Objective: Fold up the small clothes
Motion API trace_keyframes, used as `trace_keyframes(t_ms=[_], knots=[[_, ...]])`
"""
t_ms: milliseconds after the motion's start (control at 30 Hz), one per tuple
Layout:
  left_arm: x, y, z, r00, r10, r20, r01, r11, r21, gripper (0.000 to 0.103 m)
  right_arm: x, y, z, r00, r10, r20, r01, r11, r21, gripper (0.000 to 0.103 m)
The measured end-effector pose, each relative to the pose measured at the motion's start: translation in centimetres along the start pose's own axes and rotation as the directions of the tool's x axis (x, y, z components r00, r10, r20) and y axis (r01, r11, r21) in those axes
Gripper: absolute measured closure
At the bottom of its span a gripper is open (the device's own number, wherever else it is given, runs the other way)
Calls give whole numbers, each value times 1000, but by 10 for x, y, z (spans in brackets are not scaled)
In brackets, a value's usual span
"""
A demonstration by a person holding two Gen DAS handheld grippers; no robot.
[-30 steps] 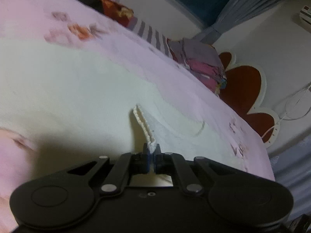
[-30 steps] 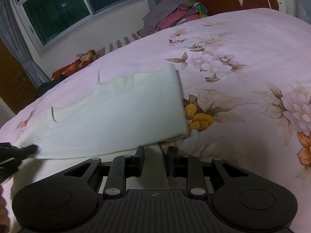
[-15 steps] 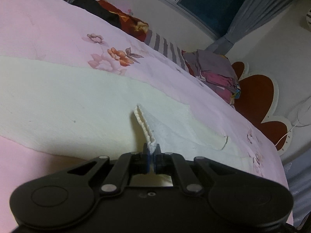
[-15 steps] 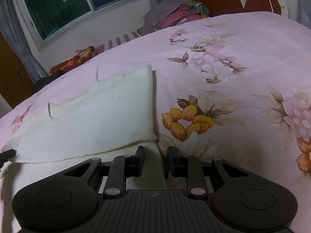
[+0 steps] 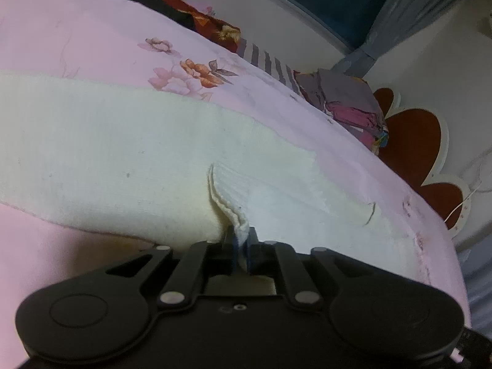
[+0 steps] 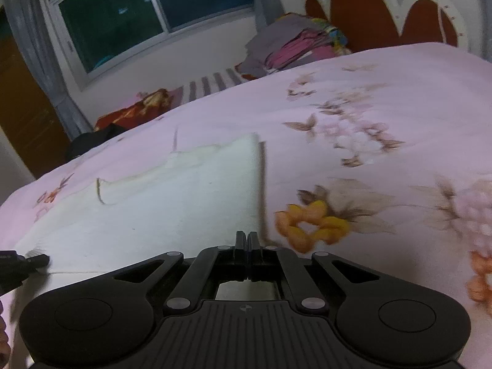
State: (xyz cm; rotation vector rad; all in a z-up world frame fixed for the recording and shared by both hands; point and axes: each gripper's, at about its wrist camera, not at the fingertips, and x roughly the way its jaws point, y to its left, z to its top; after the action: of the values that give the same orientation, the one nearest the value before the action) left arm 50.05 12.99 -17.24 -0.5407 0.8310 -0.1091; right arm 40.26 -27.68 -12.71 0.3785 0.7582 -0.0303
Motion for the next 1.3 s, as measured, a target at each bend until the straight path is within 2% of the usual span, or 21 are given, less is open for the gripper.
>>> trace_keyframes(t_ms=[67, 100, 167, 300, 333, 400, 467, 500, 567, 600, 700, 800, 900, 933, 967, 1067, 1133, 1300], knots=[[-1, 0, -1, 1000, 4, 7, -4, 1000, 7, 98, 14, 6, -3, 1000, -13, -29, 12, 999, -32, 103], [-1, 1, -2, 1000, 2, 7, -3, 1000, 4, 98, 20, 5, -5, 997, -56, -45, 54, 998, -42, 103], [-1, 1, -1, 1000, -2, 4, 2, 1000, 5, 98, 23, -6, -6, 998, -50, -48, 51, 998, 21, 103], [-4, 9, 4, 1000, -10, -8, 10, 999, -40, 91, 19, 1, -3, 998, -49, -51, 47, 998, -28, 103], [-10, 13, 6, 1000, 4, 11, -3, 998, -62, 88, 16, 0, -1, 998, -44, -44, 43, 999, -23, 103], [-28, 17, 10, 994, 87, 69, -81, 994, -78, 82, 10, -3, 3, 999, -43, -15, 43, 999, -3, 103], [-43, 8, 14, 985, 95, 143, -92, 995, -24, 78, 6, -4, 10, 999, -36, 7, 36, 999, 14, 103], [-42, -5, 16, 988, 69, 140, -74, 997, 31, 75, 6, -1, 12, 1000, -27, 14, 27, 1000, 11, 103], [-26, -36, 13, 996, 24, 84, -37, 986, 161, 72, 16, 15, 17, 1000, 20, 5, -20, 1000, -9, 103], [-13, -56, 9, 999, 18, 51, -29, 971, 236, 72, 23, 29, 17, 999, 48, -6, -48, 998, -28, 103], [17, -91, -3, 999, 47, 15, -49, 937, 347, 72, 51, 68, 14, 990, 126, -57, -131, 987, -94, 103], [35, -101, -5, 998, 68, 15, -68, 914, 401, 71, 75, 89, 12, 978, 172, -116, -190, 967, -167, 103], [38, -79, 4, 995, 99, 17, -98, 918, 383, 75, 83, 81, 18, 971, 194, -138, -223, 947, -232, 103], [37, -71, 8, 993, 114, 24, -115, 918, 380, 78, 82, 72, 23, 978, 167, -123, -193, 949, -251, 103], [37, -63, 13, 991, 133, 22, -131, 912, 389, 81, 83, 59, 31, 992, 92, -91, -113, 961, -253, 103], [35, -61, 21, 990, 139, 10, -130, 902, 412, 84, 97, 9, 64, 997, -56, -56, 50, 993, -108, 103], [36, -68, 22, 986, 162, 25, -156, 885, 439, 84, 110, -5, 83, 995, -81, -63, 76, 994, -77, 103], [38, -66, 21, 989, 144, 30, -143, 889, 436, 84, 130, -6, 101, 992, -98, -81, 87, 987, -132, 103]])
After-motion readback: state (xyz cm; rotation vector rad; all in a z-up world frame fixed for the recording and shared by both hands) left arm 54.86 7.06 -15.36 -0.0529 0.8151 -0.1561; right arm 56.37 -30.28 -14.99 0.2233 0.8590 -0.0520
